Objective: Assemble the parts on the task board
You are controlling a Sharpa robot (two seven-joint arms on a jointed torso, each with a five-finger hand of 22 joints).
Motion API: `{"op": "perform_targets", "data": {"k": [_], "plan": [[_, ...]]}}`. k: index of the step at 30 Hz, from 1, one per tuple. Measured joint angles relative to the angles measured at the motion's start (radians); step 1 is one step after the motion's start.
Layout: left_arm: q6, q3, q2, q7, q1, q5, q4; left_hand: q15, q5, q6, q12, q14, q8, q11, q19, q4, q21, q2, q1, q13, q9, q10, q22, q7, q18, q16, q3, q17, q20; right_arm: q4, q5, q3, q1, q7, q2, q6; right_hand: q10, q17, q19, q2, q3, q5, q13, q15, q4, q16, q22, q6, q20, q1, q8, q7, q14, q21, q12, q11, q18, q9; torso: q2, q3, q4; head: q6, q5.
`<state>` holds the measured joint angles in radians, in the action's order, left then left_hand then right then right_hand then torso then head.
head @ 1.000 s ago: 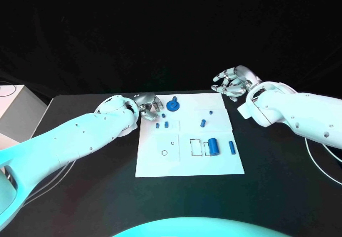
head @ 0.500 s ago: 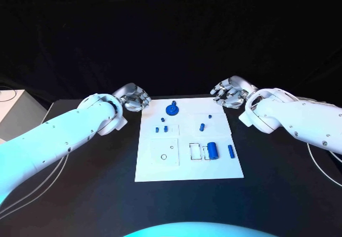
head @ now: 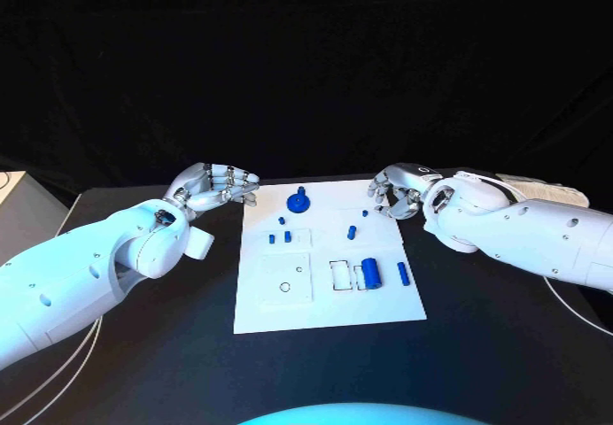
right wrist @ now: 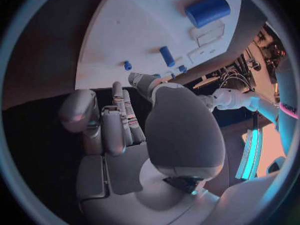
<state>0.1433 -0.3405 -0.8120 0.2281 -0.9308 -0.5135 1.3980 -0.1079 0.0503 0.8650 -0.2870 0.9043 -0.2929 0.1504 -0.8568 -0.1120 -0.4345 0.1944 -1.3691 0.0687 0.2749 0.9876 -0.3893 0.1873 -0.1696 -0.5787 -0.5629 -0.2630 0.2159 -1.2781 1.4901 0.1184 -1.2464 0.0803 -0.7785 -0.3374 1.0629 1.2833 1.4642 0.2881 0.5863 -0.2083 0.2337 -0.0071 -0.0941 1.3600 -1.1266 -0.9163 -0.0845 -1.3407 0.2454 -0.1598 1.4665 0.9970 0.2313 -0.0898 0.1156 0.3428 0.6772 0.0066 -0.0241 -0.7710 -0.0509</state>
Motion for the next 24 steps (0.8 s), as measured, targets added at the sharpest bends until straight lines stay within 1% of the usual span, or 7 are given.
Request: {"op": "perform_targets", "data": {"k": [4,6,8,10,14,18,24], "plan": [[-0.02,-0.044,-0.022,0.031,0.043,0.055,0.048,0.006,0.0,0.004,0.07,0.067,0.0,-0.004,-0.036,-0.008,0.073,0.001,-0.01,-0.003,-0.006,0.051,0.059,-0.004,0.0,0.088,-0.003,-0.004,0.0,0.008,0.073,0.002,0.006,0.025,0.016,0.005,0.0,0.0,0.0,0.0,-0.005,0.011,-0.009,0.0,0.003,0.0,0.023,0.0,0.0,0.0,-0.002,0.0,0.0,-0.034,-0.008,0.0,0.0,-0.001,0.0,-0.0006,0.0007,0.002,-0.003],[-0.028,-0.061,-0.03,0.044,0.058,0.075,0.066,0.004,0.0,0.008,0.096,0.072,0.0,-0.007,-0.042,-0.008,0.101,0.001,-0.01,-0.003,-0.007,0.072,0.081,-0.007,0.0,0.127,-0.003,-0.007,0.0,0.014,0.105,0.002,0.009,0.038,0.027,0.006,0.0,-0.002,0.0,0.0,-0.005,0.011,-0.012,0.0,0.003,0.0,0.026,0.0,0.0,0.0,-0.006,0.0,0.0,-0.037,-0.011,0.0,0.0,-0.001,0.001,-0.0002,0.0012,0.004,-0.005],[-0.034,-0.07,-0.036,0.053,0.067,0.088,0.078,0.004,0.0,0.012,0.116,0.072,0.0,-0.006,-0.046,-0.008,0.126,0.001,-0.01,-0.003,-0.009,0.08,0.1,-0.003,0.0,0.16,-0.003,-0.009,0.004,0.019,0.127,0.004,0.012,0.049,0.036,0.007,0.0,-0.008,0.0,0.0,-0.005,0.011,-0.015,0.0,0.003,0.0,0.026,0.0,0.0,0.0,-0.006,0.0,0.0,-0.037,-0.012,0.0,0.0,-0.001,0.001,-0.0002,0.0012,0.004,-0.009],[-0.04,-0.076,-0.04,0.061,0.075,0.1,0.087,0.004,0.0,0.013,0.126,0.072,0.0,-0.003,-0.048,-0.008,0.138,0.005,-0.013,-0.003,-0.009,0.082,0.109,-0.002,0.0,0.175,-0.003,-0.01,0.006,0.027,0.148,0.004,0.014,0.061,0.046,0.007,0.001,-0.01,0.0,0.0,-0.007,0.011,-0.017,0.0,0.004,0.0,0.026,0.0,0.0,0.0,-0.006,0.0,0.0,-0.037,-0.016,0.0,0.0,-0.001,0.001,0.0001,0.0006,0.004,-0.011],[-0.045,-0.083,-0.045,0.073,0.082,0.116,0.098,0.004,0.0,0.013,0.138,0.072,0.0,-0.002,-0.051,-0.008,0.146,0.005,-0.013,-0.003,-0.01,0.083,0.118,-0.002,0.0,0.189,-0.003,-0.014,0.01,0.041,0.174,0.004,0.016,0.078,0.062,0.008,0.002,-0.011,0.0,0.0,-0.008,0.011,-0.019,0.0,0.006,0.0,0.026,0.0,0.0,0.0,-0.006,0.0,0.0,-0.037,-0.017,-0.002,0.0,-0.002,0.001,0.0001,0.0004,0.004,-0.012],[-0.047,-0.086,-0.047,0.081,0.084,0.127,0.104,0.001,0.0,0.016,0.144,0.075,0.0,-0.002,-0.051,-0.008,0.153,0.002,-0.017,-0.003,-0.011,0.083,0.123,0.002,0.0,0.196,-0.003,-0.016,0.01,0.047,0.19,0.005,0.02,0.09,0.076,0.01,0.002,-0.013,0.0,0.0,-0.008,0.011,-0.024,0.0,0.006,0.0,0.026,0.0,0.0,0.0,-0.006,0.0,0.0,-0.037,-0.023,-0.002,0.0,-0.002,0.001,0.0004,0.0004,0.003,-0.013],[-0.047,-0.087,-0.049,0.086,0.085,0.136,0.106,0.001,0.0,0.016,0.151,0.075,0.0,-0.002,-0.055,-0.008,0.158,0.001,-0.017,-0.003,-0.012,0.083,0.128,0.002,0.0,0.204,-0.003,-0.018,0.013,0.051,0.201,0.006,0.027,0.095,0.09,0.02,-0.008,-0.019,0.0,-0.006,-0.002,0.005,-0.053,0.0,0.012,0.0,0.031,-0.033,0.0,0.005,-0.006,0.012,0.0,-0.043,-0.049,0.001,0.0,-0.001,0.001,0.0023,0.0006,0.001,-0.009]]}}
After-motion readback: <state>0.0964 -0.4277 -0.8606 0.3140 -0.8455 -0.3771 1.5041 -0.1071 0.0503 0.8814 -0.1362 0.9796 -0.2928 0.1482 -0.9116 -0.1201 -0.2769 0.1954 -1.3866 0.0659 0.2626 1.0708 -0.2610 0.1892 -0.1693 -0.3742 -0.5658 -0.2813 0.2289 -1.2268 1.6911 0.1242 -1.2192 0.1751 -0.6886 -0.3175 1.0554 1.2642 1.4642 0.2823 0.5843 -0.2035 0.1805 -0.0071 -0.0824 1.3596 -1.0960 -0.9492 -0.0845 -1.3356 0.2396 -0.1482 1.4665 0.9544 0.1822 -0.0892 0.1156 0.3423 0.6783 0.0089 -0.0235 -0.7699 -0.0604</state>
